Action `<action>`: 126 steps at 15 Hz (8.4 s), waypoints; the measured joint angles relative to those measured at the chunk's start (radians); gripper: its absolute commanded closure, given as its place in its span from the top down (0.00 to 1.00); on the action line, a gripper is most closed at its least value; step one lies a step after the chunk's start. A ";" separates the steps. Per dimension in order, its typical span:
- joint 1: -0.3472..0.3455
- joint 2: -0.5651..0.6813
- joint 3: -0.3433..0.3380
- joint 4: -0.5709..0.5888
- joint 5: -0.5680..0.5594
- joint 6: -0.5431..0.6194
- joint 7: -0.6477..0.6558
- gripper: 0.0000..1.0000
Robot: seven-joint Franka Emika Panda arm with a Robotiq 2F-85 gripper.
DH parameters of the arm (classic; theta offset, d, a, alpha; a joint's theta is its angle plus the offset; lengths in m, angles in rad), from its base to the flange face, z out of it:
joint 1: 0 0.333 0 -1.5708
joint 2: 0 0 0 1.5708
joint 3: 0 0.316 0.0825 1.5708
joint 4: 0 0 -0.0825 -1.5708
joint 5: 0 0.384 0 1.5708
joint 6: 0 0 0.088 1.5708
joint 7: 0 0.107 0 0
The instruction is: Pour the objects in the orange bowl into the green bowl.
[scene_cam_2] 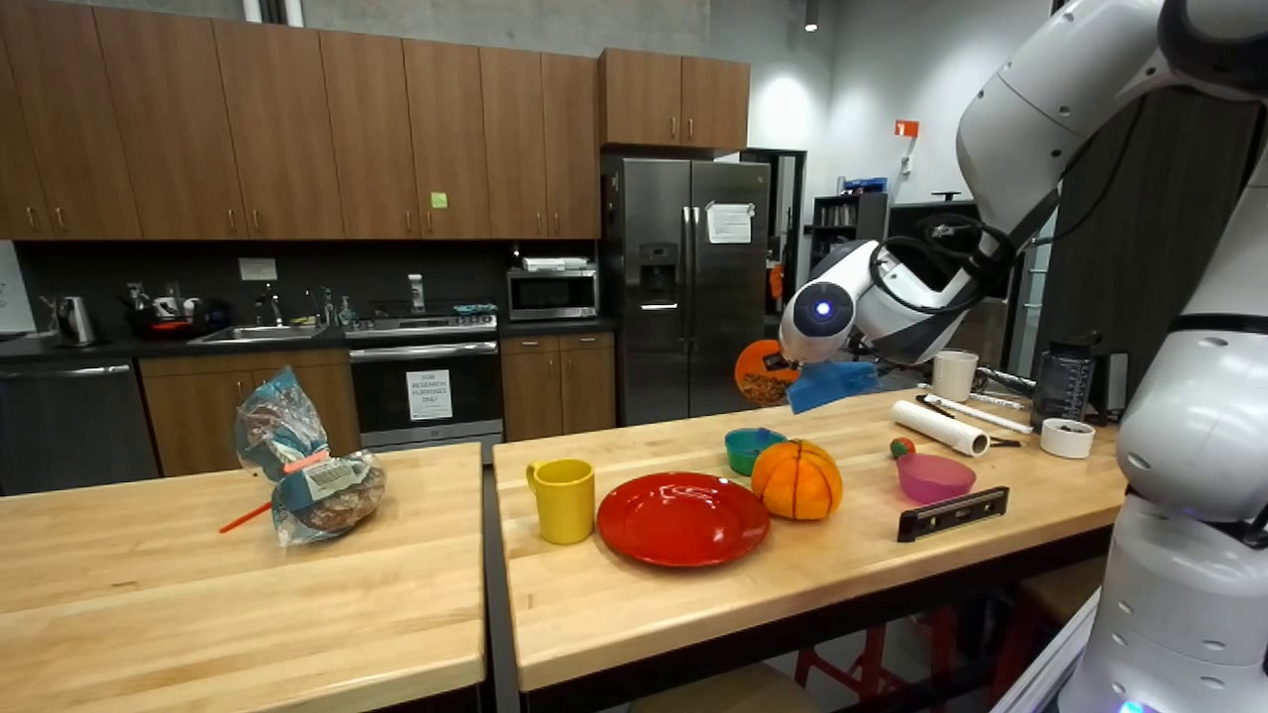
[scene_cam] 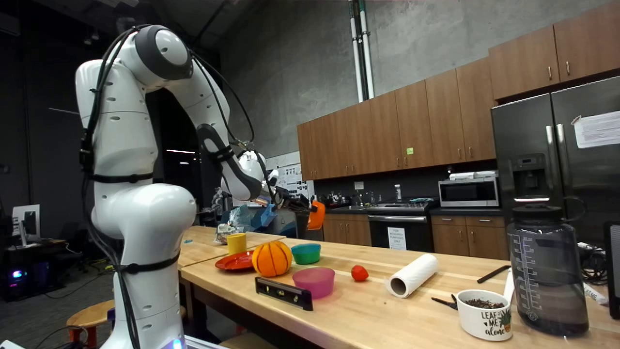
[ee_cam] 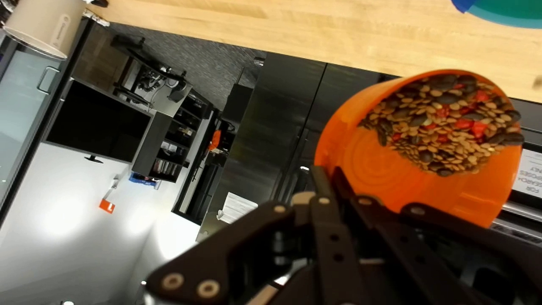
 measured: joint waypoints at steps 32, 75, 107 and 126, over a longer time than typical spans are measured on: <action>0.047 -0.041 0.000 -0.041 -0.120 -0.108 0.161 0.01; 0.069 -0.052 0.002 -0.075 -0.190 -0.251 0.284 0.01; 0.160 -0.080 0.055 -0.161 -0.173 -0.449 0.408 0.01; 0.190 -0.012 0.112 -0.151 -0.172 -0.604 0.421 0.01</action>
